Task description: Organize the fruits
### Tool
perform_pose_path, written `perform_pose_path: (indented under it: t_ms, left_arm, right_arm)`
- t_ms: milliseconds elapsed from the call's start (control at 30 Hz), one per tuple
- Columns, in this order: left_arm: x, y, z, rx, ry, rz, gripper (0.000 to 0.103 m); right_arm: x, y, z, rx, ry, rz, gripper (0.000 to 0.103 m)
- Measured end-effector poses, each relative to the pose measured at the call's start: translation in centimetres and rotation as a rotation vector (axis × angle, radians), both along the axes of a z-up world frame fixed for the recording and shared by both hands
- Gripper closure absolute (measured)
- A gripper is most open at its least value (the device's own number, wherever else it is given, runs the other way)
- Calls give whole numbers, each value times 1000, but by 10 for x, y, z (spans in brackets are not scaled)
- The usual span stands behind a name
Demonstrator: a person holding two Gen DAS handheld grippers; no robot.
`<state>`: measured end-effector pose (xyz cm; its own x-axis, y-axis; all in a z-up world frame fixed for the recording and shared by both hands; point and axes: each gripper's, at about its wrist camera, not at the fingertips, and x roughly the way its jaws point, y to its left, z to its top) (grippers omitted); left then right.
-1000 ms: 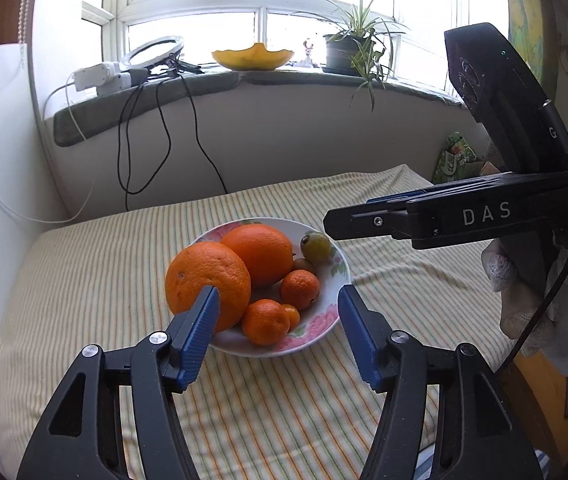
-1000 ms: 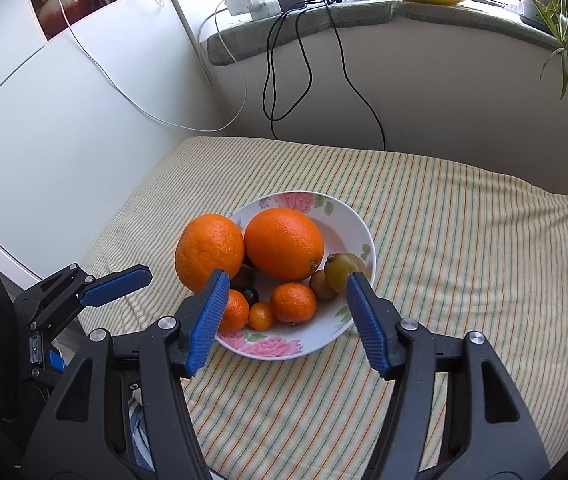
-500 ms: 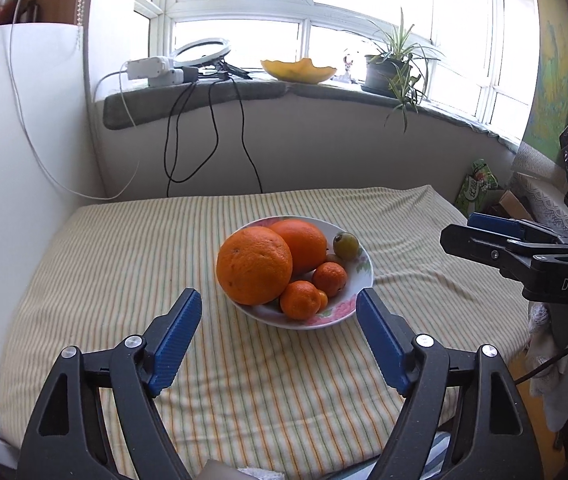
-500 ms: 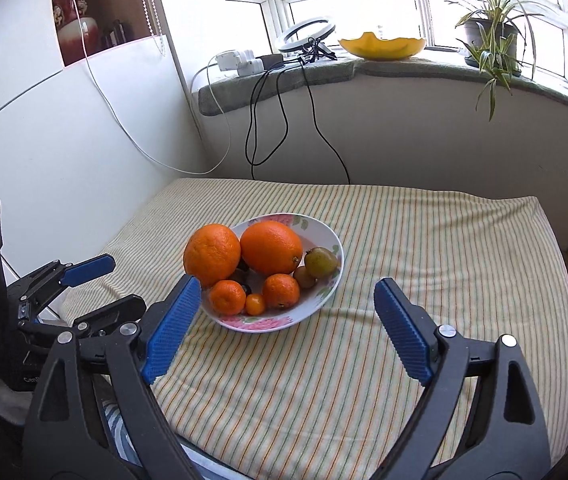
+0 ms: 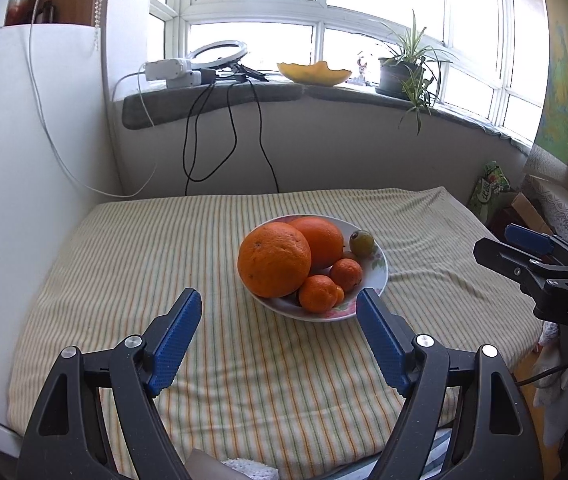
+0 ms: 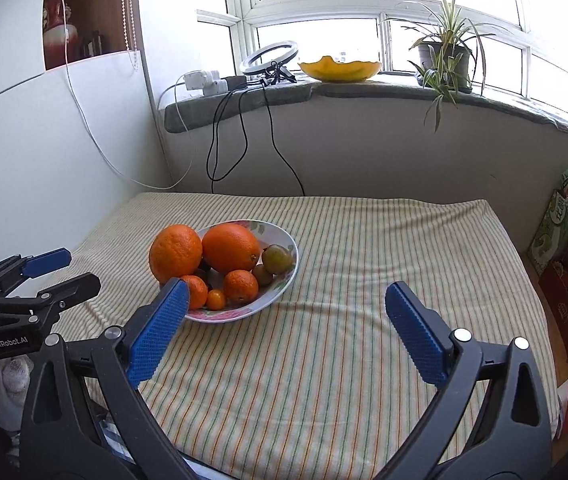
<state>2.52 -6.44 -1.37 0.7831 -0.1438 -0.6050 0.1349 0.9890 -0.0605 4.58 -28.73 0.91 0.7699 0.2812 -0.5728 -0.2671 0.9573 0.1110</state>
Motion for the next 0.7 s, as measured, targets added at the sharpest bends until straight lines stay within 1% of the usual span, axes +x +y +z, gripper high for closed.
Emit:
perform_pose_path:
  t_ms: [700]
  left_arm:
    - [-2, -5, 1, 2, -3, -3, 23]
  right_arm:
    - [-3, 4, -1, 3, -3, -3, 3]
